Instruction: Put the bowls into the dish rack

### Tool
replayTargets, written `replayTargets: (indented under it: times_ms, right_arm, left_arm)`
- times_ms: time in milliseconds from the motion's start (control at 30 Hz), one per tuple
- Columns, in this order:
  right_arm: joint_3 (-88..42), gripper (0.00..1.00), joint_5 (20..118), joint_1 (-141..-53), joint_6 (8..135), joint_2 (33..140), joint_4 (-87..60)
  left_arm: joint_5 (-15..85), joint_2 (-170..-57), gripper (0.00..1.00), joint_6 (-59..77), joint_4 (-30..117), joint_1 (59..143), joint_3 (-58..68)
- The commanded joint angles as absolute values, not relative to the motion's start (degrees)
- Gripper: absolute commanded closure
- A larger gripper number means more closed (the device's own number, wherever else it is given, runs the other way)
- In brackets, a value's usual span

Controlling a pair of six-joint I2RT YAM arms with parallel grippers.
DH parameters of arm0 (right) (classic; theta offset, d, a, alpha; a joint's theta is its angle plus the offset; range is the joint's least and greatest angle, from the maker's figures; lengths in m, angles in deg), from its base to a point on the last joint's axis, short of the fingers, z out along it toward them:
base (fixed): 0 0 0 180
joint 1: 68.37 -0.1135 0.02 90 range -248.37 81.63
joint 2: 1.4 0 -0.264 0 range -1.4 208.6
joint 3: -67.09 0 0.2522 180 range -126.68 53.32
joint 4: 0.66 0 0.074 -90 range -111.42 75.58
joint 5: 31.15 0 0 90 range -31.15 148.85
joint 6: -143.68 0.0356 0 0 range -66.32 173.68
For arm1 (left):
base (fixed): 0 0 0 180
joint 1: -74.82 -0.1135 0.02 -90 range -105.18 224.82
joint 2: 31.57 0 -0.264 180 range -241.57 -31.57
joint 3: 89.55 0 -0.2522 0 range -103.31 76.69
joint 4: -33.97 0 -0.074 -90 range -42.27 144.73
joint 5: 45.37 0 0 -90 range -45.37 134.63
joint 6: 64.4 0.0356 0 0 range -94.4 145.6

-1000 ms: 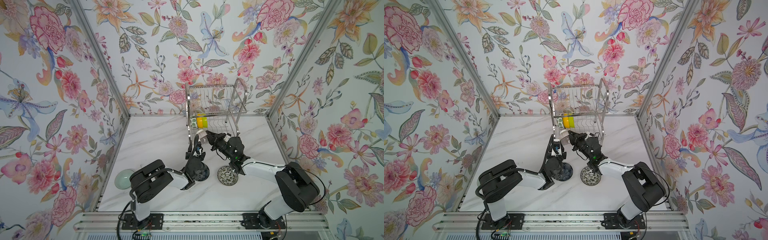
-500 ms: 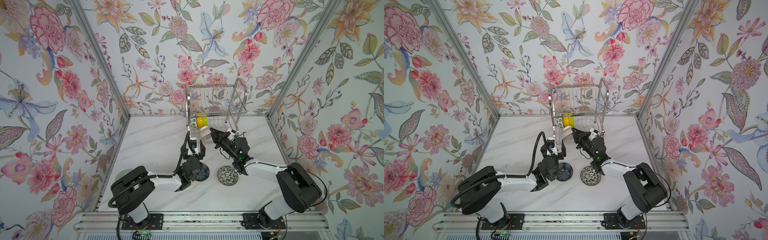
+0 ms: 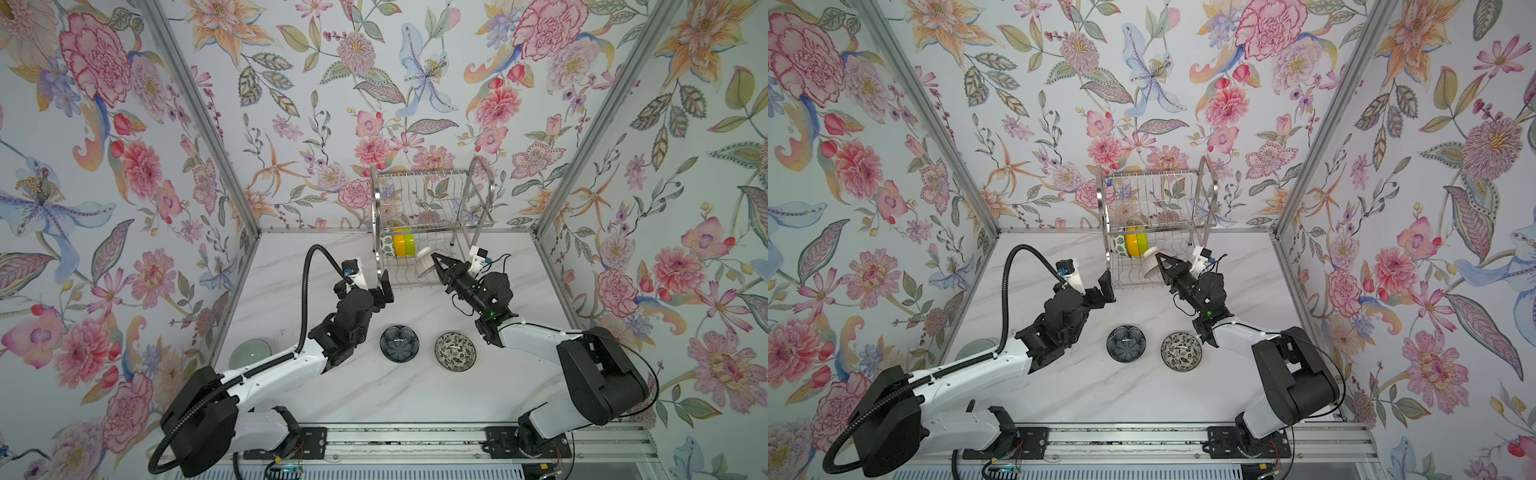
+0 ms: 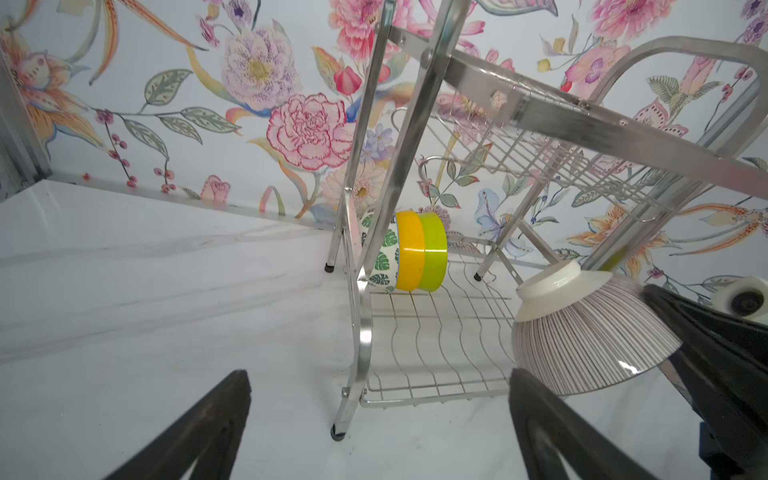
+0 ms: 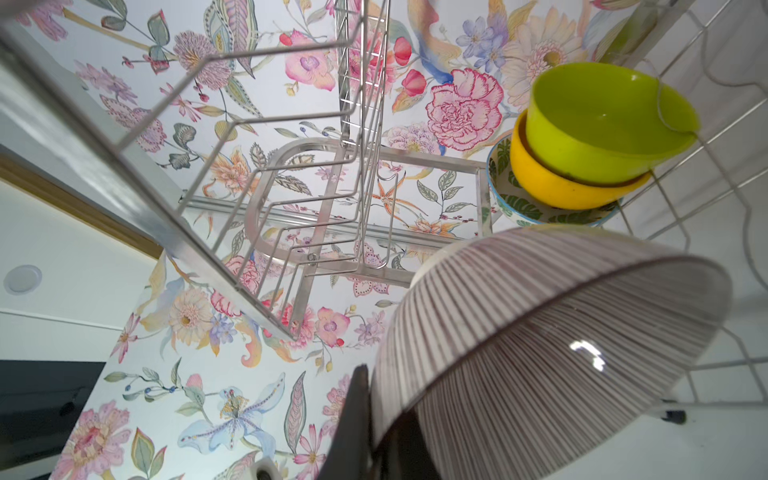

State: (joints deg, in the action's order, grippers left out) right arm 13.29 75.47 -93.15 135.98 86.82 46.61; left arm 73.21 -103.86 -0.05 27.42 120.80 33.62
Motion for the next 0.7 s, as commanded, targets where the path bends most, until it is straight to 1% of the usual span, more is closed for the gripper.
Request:
replayTargets:
  times_ms: [0,167,333,533,667]
  right_arm:
    - [10.5,1.0,81.2,-91.9,128.6,85.3,50.6]
    - [7.1,1.0,90.0,-90.9,122.6,87.3,47.9]
    - [4.5,1.0,95.5,-90.8,118.4,89.9,46.0]
    - [2.2,1.0,97.3,-91.6,114.0,92.7,43.2]
    - [0.0,1.0,98.9,-92.2,112.5,95.6,42.1]
  left_arm:
    - [65.4,-101.3,0.01,-4.7,35.1,119.7,32.1]
    - [61.0,-98.8,0.01,-7.9,34.9,118.5,34.7]
    - [56.7,-97.1,0.01,-11.6,32.3,116.7,38.3]
    - [51.0,-95.8,0.01,-16.2,29.4,112.9,42.1]
    - [49.5,-95.5,0.01,-17.6,29.0,111.7,43.4]
